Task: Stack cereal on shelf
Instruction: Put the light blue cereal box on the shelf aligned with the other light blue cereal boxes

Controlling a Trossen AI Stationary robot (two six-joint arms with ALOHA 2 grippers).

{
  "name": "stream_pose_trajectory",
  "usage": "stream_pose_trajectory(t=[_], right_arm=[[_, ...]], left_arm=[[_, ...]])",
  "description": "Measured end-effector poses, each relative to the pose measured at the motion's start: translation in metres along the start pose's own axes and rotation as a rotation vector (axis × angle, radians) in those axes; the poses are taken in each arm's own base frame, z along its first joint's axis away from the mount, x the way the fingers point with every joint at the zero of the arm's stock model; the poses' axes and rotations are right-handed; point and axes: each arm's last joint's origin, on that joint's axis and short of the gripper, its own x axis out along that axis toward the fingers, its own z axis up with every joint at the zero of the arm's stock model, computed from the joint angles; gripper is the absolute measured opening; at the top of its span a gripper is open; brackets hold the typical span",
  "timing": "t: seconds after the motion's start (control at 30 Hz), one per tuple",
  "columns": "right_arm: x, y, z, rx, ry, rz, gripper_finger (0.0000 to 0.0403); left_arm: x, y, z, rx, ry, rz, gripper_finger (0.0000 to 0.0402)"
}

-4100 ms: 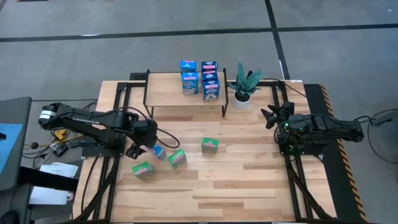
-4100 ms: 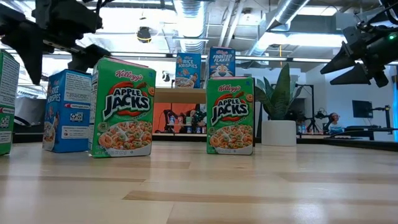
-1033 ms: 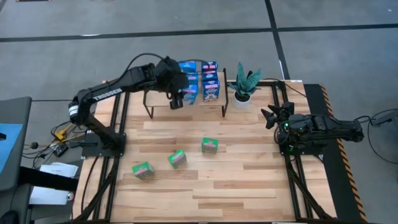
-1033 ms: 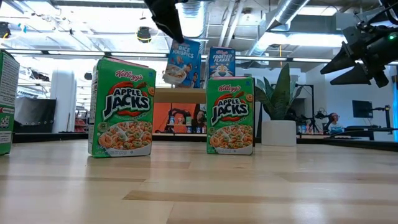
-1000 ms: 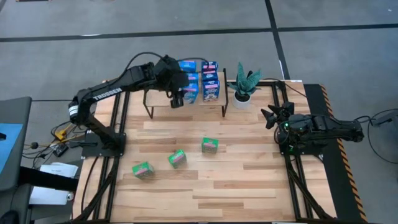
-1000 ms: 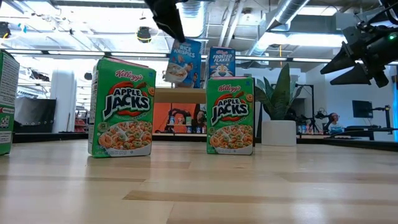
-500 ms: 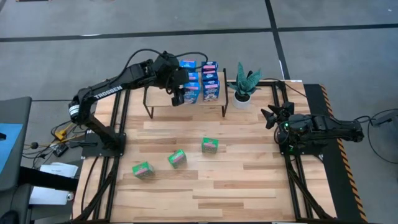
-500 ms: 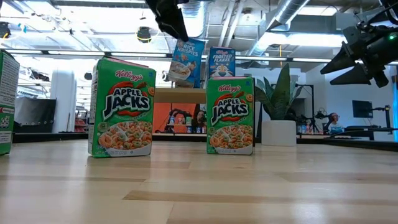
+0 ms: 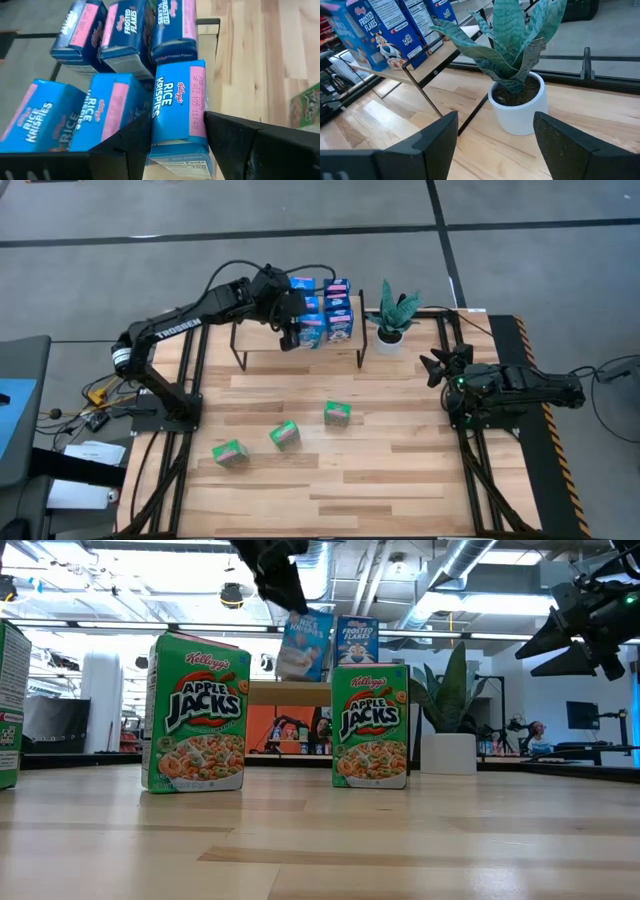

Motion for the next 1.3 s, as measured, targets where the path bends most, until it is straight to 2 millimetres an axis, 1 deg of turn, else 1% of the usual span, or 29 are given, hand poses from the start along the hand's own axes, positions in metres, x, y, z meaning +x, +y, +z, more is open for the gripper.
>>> stream_pose_trajectory(t=[0.1,0.2,0.3,0.47,0.93,1.3], right_arm=[[0.0,0.0,0.0,0.001,0.0,0.0,0.0286],[0.0,0.0,0.0,0.001,0.0,0.0,0.0286],[0.0,0.0,0.0,0.0,0.0,0.0,0.0286],[0.0,0.0,0.0,0.001,0.0,0.0,0.0286],[0.0,0.0,0.0,0.001,0.0,0.001,0.0286],[0.0,0.0,0.0,0.001,0.0,0.001,0.0286]], left_arm=[[0.008,-0.003,-0.003,-0.004,-0.02,0.006,0.0171],[0.01,-0.004,-0.004,0.011,-0.021,0.021,0.0171],[0.009,-0.004,-0.004,0.024,-0.014,0.03,0.0171],[-0.003,-0.003,-0.006,0.04,0.006,0.067,0.0171],[-0.001,-0.005,-0.009,0.033,0.033,0.03,0.0171],[-0.002,-0.003,-0.013,0.042,0.074,0.046,0.0171]])
